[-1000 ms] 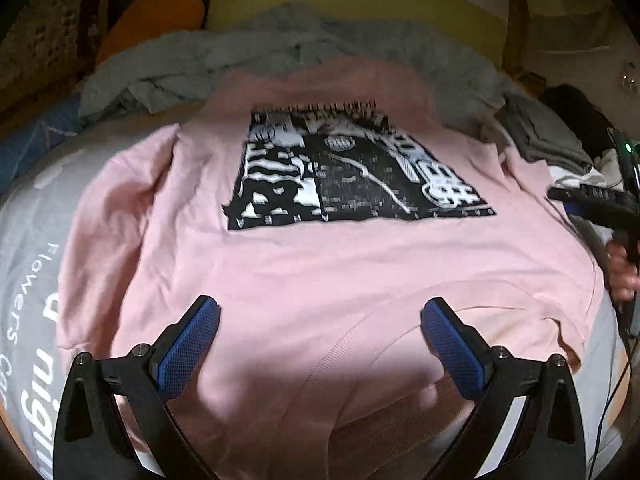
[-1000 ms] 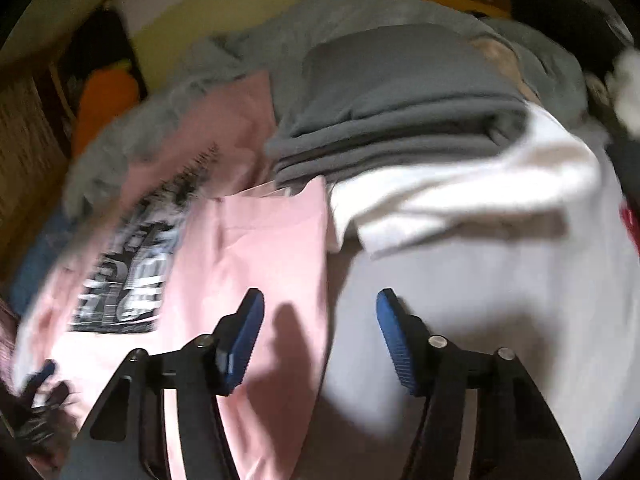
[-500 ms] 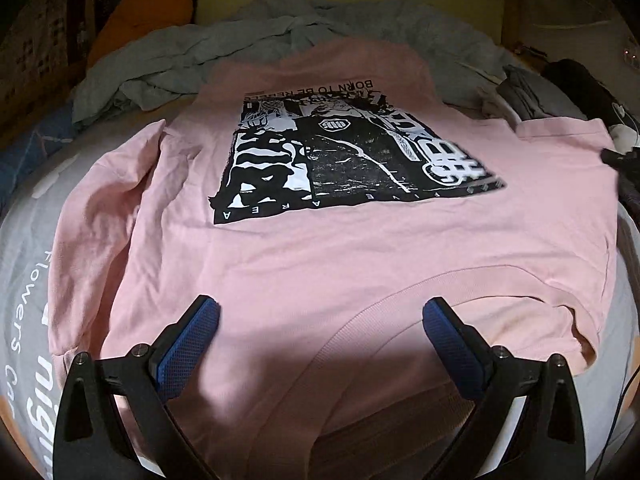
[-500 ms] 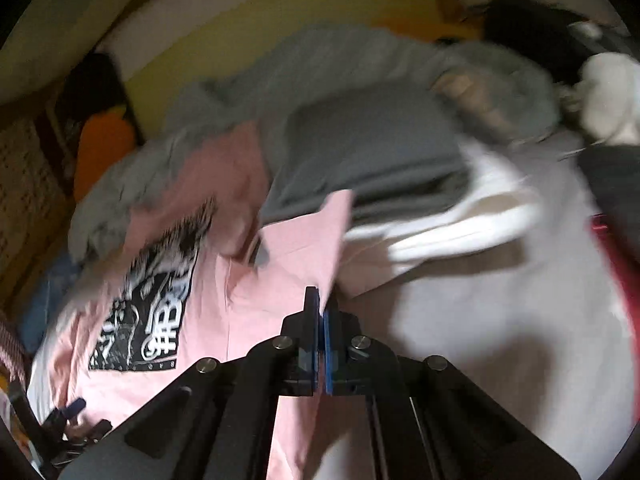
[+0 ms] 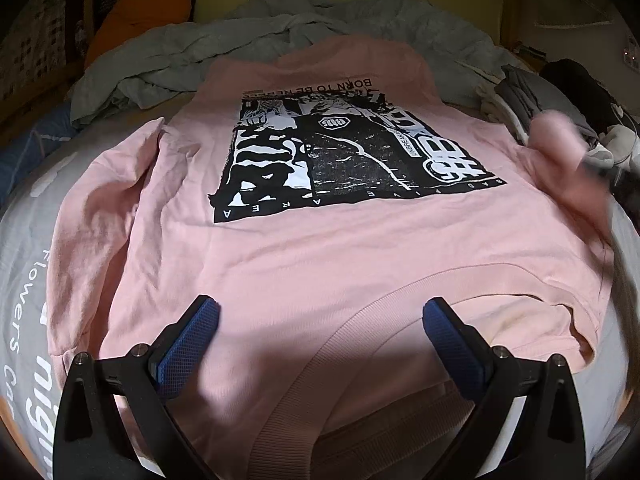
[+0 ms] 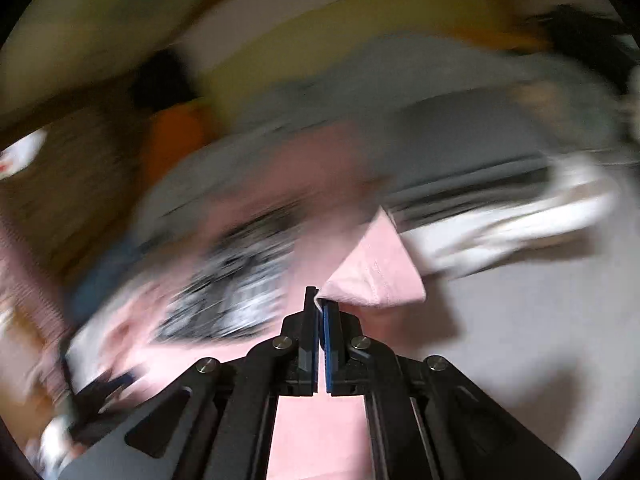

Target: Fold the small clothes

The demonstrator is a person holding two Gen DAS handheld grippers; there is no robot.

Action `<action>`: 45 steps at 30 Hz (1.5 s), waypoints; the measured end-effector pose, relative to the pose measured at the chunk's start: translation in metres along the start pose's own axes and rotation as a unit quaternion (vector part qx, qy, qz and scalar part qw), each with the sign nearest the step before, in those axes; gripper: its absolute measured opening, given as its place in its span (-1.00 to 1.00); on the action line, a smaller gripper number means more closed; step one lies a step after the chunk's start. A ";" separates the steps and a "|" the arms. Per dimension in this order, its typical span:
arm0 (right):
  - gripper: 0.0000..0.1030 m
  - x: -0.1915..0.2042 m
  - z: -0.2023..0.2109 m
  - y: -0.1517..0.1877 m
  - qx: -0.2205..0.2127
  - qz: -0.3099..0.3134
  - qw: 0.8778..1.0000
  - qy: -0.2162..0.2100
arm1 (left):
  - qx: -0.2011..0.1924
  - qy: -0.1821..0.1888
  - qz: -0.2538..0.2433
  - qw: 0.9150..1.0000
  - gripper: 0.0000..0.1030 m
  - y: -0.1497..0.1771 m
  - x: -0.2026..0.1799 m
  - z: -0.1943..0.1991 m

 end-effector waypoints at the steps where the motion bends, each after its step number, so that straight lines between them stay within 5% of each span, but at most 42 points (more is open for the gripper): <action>1: -0.98 0.015 -0.015 0.019 0.041 0.015 0.999 -0.013 | -0.001 0.000 0.001 1.000 0.98 0.000 0.000 0.000; 5: -0.98 0.025 -0.065 0.071 0.115 0.099 0.984 0.092 | -0.005 0.003 0.005 1.000 0.98 0.000 0.002 0.002; 7: -0.89 0.022 -0.065 0.068 0.122 0.085 0.986 0.082 | -0.008 0.008 0.008 1.000 0.98 0.001 0.003 0.003; 10: -0.50 0.017 -0.055 0.058 0.142 0.038 0.988 0.041 | -0.011 0.013 0.011 1.000 0.98 0.001 0.004 0.004; 14: -0.43 0.025 -0.042 0.059 0.159 0.054 0.985 0.026 | -0.022 0.026 0.013 0.999 0.97 0.000 0.003 0.008; 17: -0.42 0.023 -0.028 0.053 0.127 0.052 0.989 0.053 | -0.112 0.122 -0.009 0.986 0.93 -0.009 -0.017 0.048; 19: -0.42 0.011 -0.016 0.042 0.101 0.024 0.992 0.069 | -0.146 0.146 -0.027 0.978 0.93 -0.017 -0.033 0.071; 23: -0.42 -0.027 0.017 0.013 0.026 0.006 0.988 0.154 | -0.116 0.152 -0.066 0.979 0.77 -0.047 -0.066 0.053; 27: -0.42 -0.057 0.014 0.015 0.074 -0.043 0.985 0.150 | -0.053 0.172 -0.057 0.982 0.41 -0.101 -0.094 0.003; 33: -0.42 -0.047 0.000 0.032 0.121 -0.042 0.985 0.117 | 0.063 0.299 0.003 0.952 0.29 -0.173 -0.142 -0.082; 35: -0.42 -0.045 -0.003 0.037 0.124 -0.038 0.983 0.129 | 0.100 0.309 0.050 0.945 0.09 -0.176 -0.145 -0.107; 38: -0.42 -0.049 -0.004 0.039 0.128 -0.040 0.981 0.139 | 0.126 0.306 0.071 0.941 -0.79 -0.168 -0.147 -0.123; 40: -0.42 -0.052 -0.004 0.040 0.132 -0.046 0.981 0.133 | 0.117 0.312 0.075 0.940 -0.88 -0.165 -0.145 -0.114; 45: -0.54 -0.058 -0.003 0.043 0.137 -0.043 0.979 0.147 | 0.034 0.248 0.062 0.966 -0.88 -0.186 -0.110 -0.068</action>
Point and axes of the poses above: each gripper's, at about its wrist camera, not at the fingertips, and z roughly against the way its jaws point, x to its left, y to its underside, the point moved 6 cm from there along -z, roughly the way its jaws point, and after that the axes turned 9 degrees about -z, right-handed, at the moved point
